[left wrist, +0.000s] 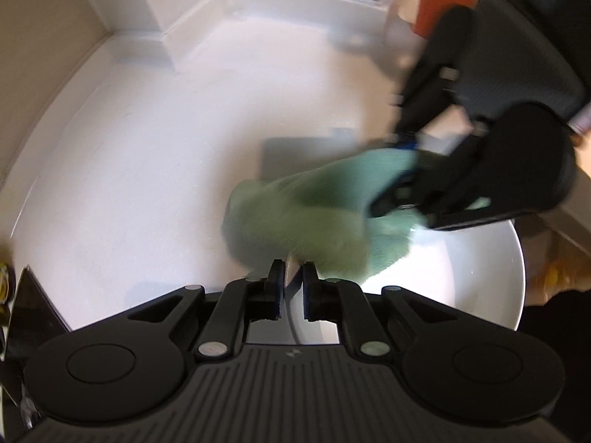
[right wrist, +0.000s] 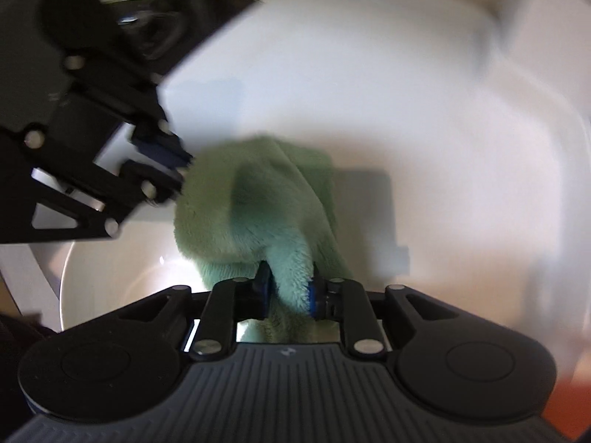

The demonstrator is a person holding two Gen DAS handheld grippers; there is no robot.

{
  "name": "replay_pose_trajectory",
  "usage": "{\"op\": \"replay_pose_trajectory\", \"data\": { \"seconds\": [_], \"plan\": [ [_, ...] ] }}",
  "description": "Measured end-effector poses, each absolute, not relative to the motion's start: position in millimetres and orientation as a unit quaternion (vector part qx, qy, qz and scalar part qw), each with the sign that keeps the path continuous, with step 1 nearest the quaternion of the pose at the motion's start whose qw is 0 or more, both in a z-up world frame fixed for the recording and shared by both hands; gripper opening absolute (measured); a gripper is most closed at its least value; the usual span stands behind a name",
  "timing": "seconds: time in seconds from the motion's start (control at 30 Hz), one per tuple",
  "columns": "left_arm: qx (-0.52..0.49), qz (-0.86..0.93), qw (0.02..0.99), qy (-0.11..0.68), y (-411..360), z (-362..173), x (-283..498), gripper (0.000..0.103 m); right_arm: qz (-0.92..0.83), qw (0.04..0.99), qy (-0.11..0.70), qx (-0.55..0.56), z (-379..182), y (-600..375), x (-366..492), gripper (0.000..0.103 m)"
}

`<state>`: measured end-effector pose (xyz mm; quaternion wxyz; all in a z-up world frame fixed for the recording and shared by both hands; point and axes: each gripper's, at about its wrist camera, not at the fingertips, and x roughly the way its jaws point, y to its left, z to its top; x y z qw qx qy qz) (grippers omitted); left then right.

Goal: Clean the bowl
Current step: 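Hold the bowl with the left gripper while the right gripper pulls the towel out over the rim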

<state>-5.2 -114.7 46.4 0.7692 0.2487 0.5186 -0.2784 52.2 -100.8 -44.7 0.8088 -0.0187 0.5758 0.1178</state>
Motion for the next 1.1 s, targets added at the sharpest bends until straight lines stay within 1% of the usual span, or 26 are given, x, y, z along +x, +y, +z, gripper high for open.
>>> {"op": "replay_pose_trajectory", "data": {
  "seconds": [0.1, 0.2, 0.3, 0.37, 0.47, 0.57, 0.7, 0.9, 1.0, 1.03, 1.1],
  "plan": [
    [0.248, -0.280, 0.772, 0.514, -117.9, 48.3, -14.4, 0.012, 0.091, 0.807, 0.582, 0.039, -47.7, -108.3, 28.8, 0.012],
    [0.296, -0.291, 0.755, 0.508, -130.2, 49.8, -23.2, 0.013, 0.086, 0.810, 0.576, 0.066, -49.8, -109.9, 18.3, 0.013],
    [0.310, -0.308, 0.741, 0.510, -140.3, 51.4, -23.0, 0.013, 0.084, 0.814, 0.572, 0.057, -52.1, -106.9, 16.2, 0.013],
    [0.320, -0.326, 0.730, 0.509, -148.8, 44.0, 3.9, 0.016, 0.085, 0.815, 0.570, 0.051, -53.6, -103.9, 8.3, 0.013],
    [0.333, -0.349, 0.714, 0.507, -156.3, 44.8, 7.5, 0.015, 0.086, 0.816, 0.569, 0.048, -50.0, -101.3, -1.6, 0.014],
    [0.331, -0.361, 0.708, 0.509, -150.6, 29.4, 32.2, 0.012, 0.092, 0.816, 0.569, 0.041, -47.4, -103.3, -4.4, 0.015],
    [0.343, -0.351, 0.713, 0.501, -152.4, 24.3, 26.7, 0.009, 0.096, 0.820, 0.563, 0.013, -44.2, -105.5, -1.5, 0.015],
    [0.302, -0.305, 0.746, 0.509, -136.4, 33.0, 18.3, 0.008, 0.126, 0.833, 0.535, -0.064, -37.2, -94.7, 30.3, 0.014],
    [0.249, -0.258, 0.774, 0.522, -126.0, 33.4, 15.4, 0.008, 0.127, 0.833, 0.536, -0.056, -39.8, -96.5, 43.1, 0.015],
    [0.232, -0.248, 0.781, 0.524, -121.1, 33.6, 13.8, 0.008, 0.115, 0.829, 0.546, -0.030, -41.2, -101.0, 43.3, 0.013],
    [0.228, -0.242, 0.785, 0.522, -119.0, 32.2, 14.3, 0.009, 0.099, 0.825, 0.557, -0.008, -37.5, -105.1, 37.2, 0.011]
  ]
}}
